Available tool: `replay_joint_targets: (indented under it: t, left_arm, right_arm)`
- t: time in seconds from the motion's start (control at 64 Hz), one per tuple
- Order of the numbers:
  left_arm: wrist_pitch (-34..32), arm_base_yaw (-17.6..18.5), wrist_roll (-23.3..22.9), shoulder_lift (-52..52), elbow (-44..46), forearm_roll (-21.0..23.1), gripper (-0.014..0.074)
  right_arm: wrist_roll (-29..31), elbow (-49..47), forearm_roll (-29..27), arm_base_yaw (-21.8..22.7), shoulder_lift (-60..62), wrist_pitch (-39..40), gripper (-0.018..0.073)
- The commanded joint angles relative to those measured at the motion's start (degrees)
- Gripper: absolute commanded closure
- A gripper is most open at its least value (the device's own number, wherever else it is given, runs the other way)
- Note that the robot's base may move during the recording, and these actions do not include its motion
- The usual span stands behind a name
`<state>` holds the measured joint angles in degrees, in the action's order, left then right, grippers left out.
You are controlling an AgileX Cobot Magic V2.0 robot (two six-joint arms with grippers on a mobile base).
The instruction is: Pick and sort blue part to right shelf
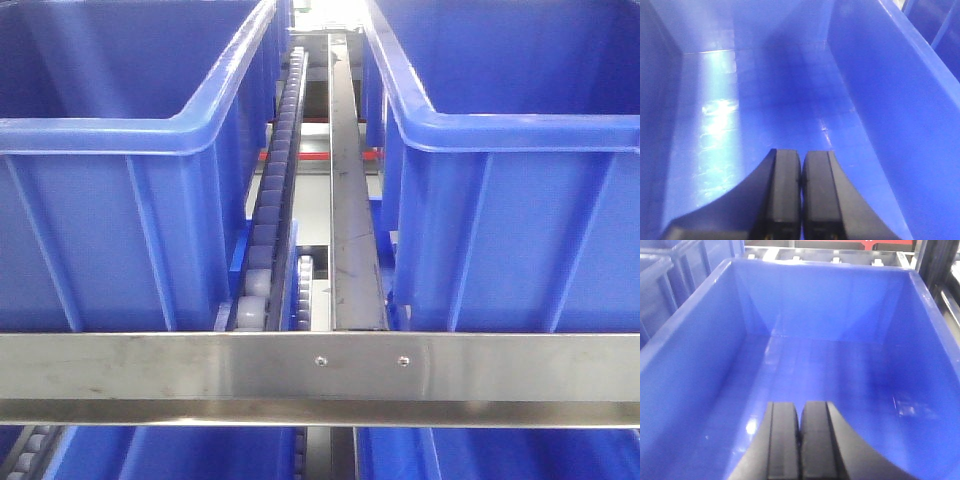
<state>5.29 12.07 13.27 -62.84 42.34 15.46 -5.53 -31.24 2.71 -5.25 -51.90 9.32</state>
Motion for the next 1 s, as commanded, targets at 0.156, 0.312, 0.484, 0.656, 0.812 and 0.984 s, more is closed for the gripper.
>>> replay_joint_targets:
  t: [0.156, 0.312, 0.484, 0.656, 0.812, 0.984]
  left_arm:
    - [-3.2, -6.5, -0.6, 8.2, 0.7, 0.7, 0.0461]
    - [-3.2, -8.9, -0.6, 16.1, -4.1, 0.7, 0.0461]
    - [-3.2, -8.9, -0.6, 25.6, -12.2, 0.7, 0.0461]
    - [-4.4, -8.9, -0.6, 36.1, -21.2, 0.7, 0.0461]
    - [-4.6, -8.9, -0.6, 45.3, -26.7, 0.7, 0.0461]
    - [-4.5, -8.9, -0.6, 53.5, -30.2, 0.7, 0.0461]
  right_arm:
    - [0.2, -1.9, -0.4, 0.3, 4.0, 3.5, 0.0486]
    - [1.0, -1.9, 0.8, 0.3, 7.8, 1.6, 0.0486]
    - [1.9, 0.3, 2.2, 0.3, 13.1, 0.8, 0.0486]
    - [1.9, 8.8, 2.2, 0.3, 20.4, 1.8, 0.0486]
    - [1.9, 15.6, 2.2, 0.3, 29.1, 3.0, 0.0486]
    - [1.9, 19.9, 2.2, 0.3, 37.3, 1.9, 0.0486]
